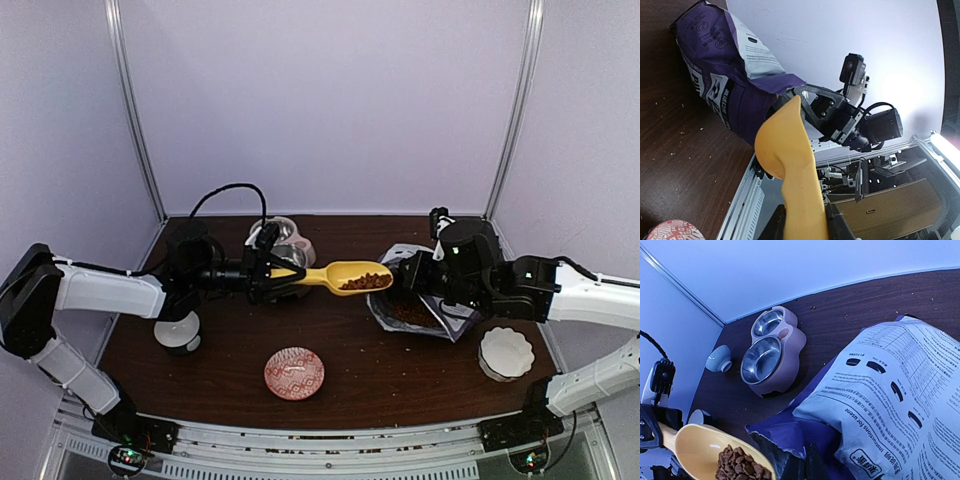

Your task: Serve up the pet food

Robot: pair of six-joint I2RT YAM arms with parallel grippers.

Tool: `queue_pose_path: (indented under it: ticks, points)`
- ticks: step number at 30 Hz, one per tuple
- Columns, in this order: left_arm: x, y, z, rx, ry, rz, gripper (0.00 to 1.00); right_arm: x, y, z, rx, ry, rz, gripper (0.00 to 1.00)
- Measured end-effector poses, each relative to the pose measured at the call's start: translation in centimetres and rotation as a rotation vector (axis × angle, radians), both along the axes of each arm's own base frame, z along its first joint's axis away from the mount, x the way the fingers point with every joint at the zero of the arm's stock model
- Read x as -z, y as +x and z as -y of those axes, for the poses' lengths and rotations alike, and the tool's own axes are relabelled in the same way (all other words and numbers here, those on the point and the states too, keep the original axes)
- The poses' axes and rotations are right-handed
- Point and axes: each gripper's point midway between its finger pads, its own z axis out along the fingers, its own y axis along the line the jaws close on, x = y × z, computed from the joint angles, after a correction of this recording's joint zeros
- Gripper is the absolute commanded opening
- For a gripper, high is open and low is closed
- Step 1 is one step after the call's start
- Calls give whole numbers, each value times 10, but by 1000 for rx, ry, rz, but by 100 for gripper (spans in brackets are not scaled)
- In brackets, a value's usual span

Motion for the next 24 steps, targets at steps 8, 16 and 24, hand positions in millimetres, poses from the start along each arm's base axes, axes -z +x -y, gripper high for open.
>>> queue_pose_path:
  ticks: [8, 16, 24]
  points:
    - [-16, -1, 0, 2, -55, 8, 0, 0, 0, 0, 0, 0, 0, 0]
    - [-17, 4, -6, -21, -66, -3, 0, -2, 0, 2, 6, 1, 5, 0]
    - [-19, 33, -43, -182, -36, 0, 0, -3, -1, 4, 10, -1, 6, 0]
